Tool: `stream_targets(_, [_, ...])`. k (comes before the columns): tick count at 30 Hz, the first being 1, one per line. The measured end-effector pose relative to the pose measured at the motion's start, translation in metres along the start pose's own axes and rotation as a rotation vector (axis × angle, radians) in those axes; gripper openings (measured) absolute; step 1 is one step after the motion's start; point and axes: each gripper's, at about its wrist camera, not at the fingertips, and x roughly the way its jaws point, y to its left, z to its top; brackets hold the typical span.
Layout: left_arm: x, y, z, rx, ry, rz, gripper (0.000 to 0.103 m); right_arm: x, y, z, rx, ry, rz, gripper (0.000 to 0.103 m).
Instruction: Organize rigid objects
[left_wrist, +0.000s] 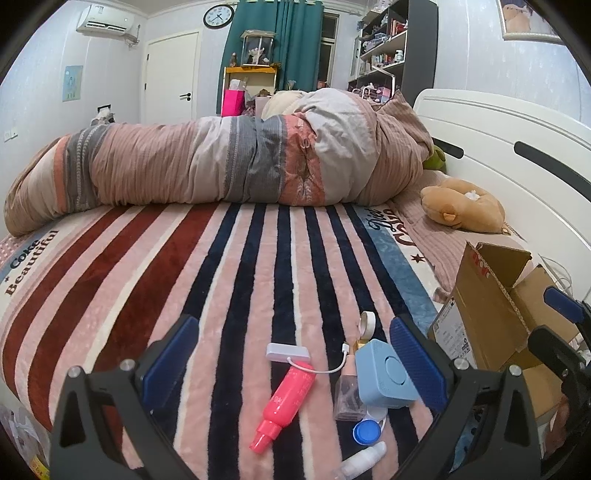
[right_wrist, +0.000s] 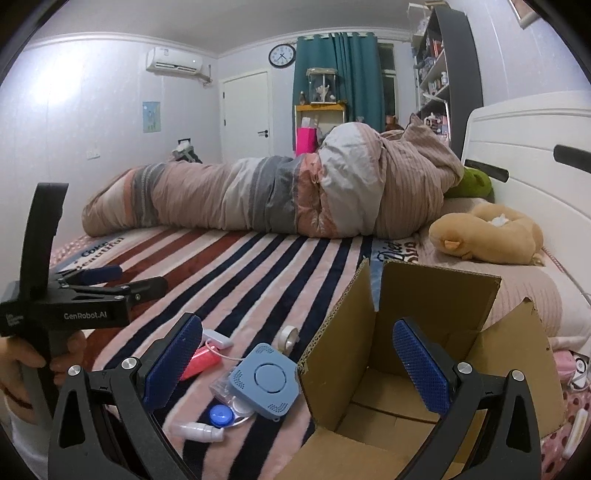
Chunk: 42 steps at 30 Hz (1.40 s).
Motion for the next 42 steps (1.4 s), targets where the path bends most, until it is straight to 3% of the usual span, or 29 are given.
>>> stream_targets(23, [-0.009, 0.015, -0.005, -0.003, -0.01, 0.001, 0.103, 0.002, 0.018, 0.006, -0.026, 0.03, -0.059, 0.103])
stream_targets(42, [-0.013, 0.012, -0.007, 0.009, -0.007, 0.008, 0.103, 0.003, 0.024, 0.005, -0.019, 0.037, -0.023, 0.103])
